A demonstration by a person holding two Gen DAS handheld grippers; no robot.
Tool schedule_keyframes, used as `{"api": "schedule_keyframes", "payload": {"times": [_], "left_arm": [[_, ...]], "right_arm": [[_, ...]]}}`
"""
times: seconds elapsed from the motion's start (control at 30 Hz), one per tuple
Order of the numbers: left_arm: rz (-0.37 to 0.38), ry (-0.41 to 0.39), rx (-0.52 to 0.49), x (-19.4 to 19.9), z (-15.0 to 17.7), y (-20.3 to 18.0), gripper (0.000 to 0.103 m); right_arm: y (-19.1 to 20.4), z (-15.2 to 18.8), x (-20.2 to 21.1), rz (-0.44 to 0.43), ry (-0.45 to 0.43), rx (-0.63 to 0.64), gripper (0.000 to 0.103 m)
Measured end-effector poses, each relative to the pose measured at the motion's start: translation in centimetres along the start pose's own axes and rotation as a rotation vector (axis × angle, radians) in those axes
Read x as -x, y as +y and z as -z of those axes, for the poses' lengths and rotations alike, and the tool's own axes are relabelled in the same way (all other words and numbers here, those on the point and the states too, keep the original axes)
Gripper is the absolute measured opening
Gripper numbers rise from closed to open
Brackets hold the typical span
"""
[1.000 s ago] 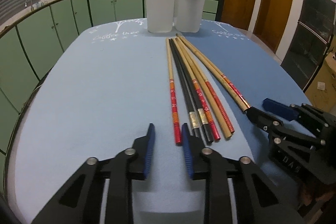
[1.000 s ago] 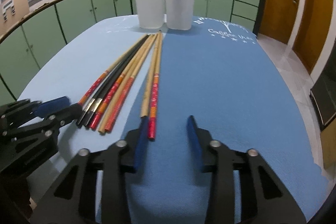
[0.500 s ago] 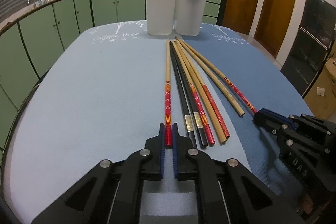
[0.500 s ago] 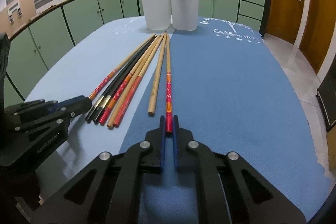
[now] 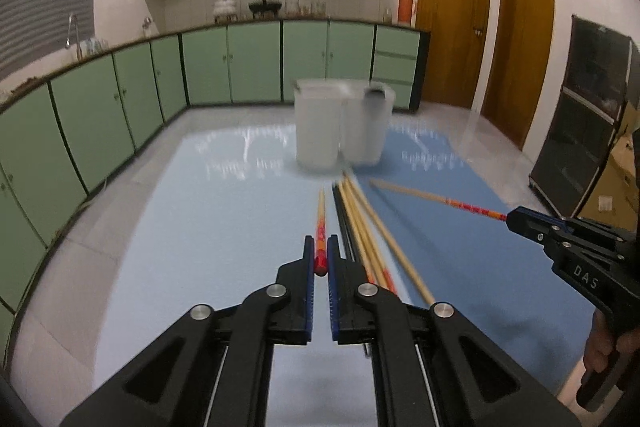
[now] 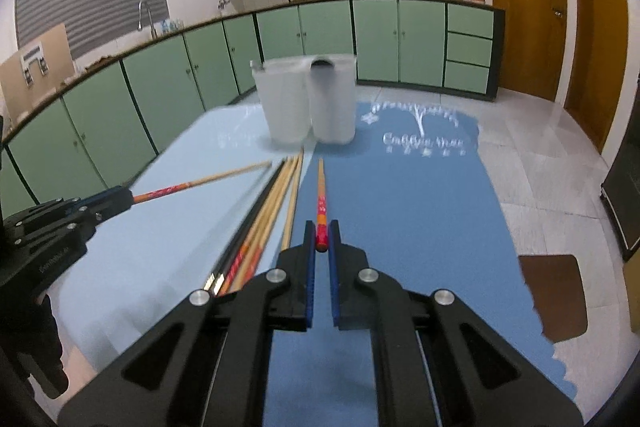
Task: Organize utensils
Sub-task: 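Lift both chopsticks and drop them into the white holder while both tools open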
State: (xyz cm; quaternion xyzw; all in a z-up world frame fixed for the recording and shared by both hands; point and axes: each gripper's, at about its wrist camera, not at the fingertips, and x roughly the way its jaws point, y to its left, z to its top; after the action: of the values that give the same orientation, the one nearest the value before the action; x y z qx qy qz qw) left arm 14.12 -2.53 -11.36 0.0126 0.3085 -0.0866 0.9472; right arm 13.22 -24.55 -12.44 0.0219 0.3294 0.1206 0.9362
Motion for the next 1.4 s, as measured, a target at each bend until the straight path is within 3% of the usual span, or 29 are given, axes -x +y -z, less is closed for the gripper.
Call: {"api": "schedule_keyframes", "payload": {"times": [0.33,0.83,1.1,1.27,1.4], "left_arm": [[0.020,-0.127,-0.013,1.7,-6.2,0.1,0.006],[0.055,-0.219,0.003,1.2,-13.2,0.9,0.006],[0.063,-0.335,0.013,2.5,-17.6,0.9,0.006],[0.051,-0.427,0.014,2.6,-21.0,0.7,0.006],[0.055,-0.450,0.023,0.6,-23.2,0.7,0.006]], "right_arm": [[-0.5,-6.8,1.4,-0.062,-0.068,-0.054,0.005],[-1.3,-13.9,1.2,-0.074,-0.124,-0.036,0.005],[-2.6,-18.8,3.8,-0.133,-0.235,-0.057,0.005],[-3.1,-22.1,4.3,-0.109,-0.315,-0.045,0.005],[-3.6,-24.3,2.9,-0.100,-0.335,-0.046,0.005]]}}
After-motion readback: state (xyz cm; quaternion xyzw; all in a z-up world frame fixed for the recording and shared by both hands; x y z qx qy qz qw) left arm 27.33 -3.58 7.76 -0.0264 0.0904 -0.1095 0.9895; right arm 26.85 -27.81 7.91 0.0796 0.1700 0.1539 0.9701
